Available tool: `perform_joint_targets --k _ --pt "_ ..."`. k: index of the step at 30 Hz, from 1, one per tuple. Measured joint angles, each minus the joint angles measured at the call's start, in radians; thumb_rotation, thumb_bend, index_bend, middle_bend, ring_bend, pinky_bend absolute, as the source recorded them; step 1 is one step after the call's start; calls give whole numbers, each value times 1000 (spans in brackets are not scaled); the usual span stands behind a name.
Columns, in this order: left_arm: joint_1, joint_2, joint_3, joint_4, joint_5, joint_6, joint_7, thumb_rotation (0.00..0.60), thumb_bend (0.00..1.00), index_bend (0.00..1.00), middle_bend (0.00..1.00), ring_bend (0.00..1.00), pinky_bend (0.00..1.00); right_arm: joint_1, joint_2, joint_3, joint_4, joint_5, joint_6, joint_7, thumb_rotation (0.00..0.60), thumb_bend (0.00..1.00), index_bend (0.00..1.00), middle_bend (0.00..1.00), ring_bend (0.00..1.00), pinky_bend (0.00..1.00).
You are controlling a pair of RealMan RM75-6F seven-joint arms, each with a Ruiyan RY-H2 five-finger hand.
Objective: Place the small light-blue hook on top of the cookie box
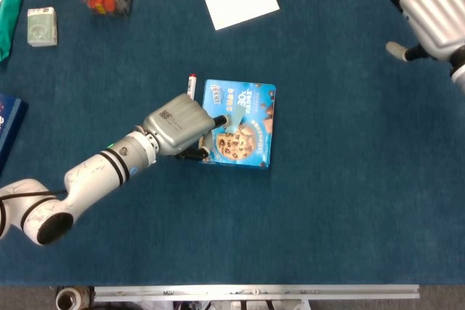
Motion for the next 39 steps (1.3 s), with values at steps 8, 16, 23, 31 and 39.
perform_joint_targets --k 8,16,23,31,39 --pt "5 3 0 -8 24 -2 -7 90 803 194 1000 1000 1000 -2 -1 1 1 -2 0 3 600 194 118 315 129 219" --pt "-4 -21 0 -8 16 -14 24 86 803 194 1000 1000 1000 -11 7 0 0 -4 4 8 600 194 118 315 129 219" --pt "-11 -29 -9 1 -13 -18 35 87 803 194 1000 1000 1000 -16 12 -1 2 -8 4 16 600 193 118 315 129 219" --pt "-16 -33 -5 7 -28 -27 47 85 803 194 1000 1000 1000 -19 13 3 5 -12 4 24 600 193 118 315 129 219" --pt "-13 -32 6 6 -32 -28 52 88 803 197 1000 1000 1000 -19 12 5 4 -14 3 23 600 193 118 315 129 219"
